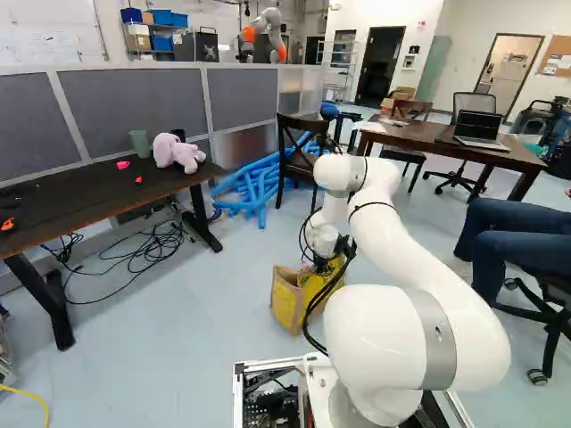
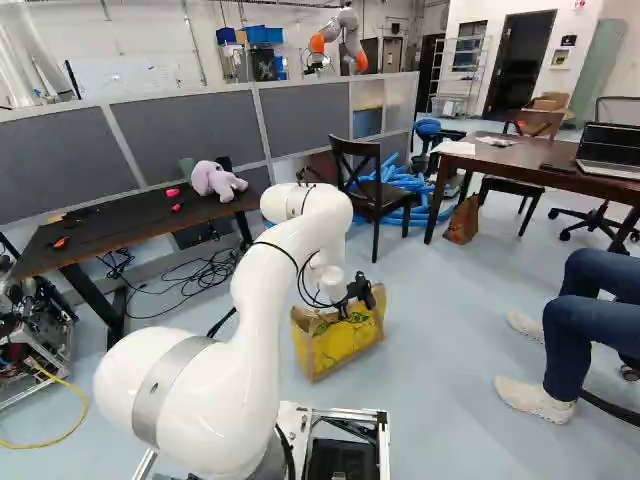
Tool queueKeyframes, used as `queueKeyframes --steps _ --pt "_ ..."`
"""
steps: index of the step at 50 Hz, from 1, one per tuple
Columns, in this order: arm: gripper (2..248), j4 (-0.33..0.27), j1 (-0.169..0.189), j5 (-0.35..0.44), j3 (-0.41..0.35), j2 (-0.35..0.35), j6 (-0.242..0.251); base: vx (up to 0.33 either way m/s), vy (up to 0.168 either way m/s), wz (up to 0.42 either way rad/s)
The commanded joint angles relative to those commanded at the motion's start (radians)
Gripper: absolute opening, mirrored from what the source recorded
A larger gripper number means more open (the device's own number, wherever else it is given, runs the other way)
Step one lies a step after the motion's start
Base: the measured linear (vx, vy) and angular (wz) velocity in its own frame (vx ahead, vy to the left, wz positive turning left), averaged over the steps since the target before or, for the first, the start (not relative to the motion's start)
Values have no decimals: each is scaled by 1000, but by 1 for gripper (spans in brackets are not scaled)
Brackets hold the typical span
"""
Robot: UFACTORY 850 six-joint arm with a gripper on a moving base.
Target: Pick up the bag on the ground and place it on the table
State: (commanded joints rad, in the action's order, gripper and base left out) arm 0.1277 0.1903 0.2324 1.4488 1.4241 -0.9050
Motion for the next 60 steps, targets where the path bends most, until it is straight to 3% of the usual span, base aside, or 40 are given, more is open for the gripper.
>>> queueKeyframes --steps 25,60 --pt "22 2 -42 0 -106 -102 0 0 0 0" --pt "22 75 -109 -7 -306 -266 0 0 0 0"
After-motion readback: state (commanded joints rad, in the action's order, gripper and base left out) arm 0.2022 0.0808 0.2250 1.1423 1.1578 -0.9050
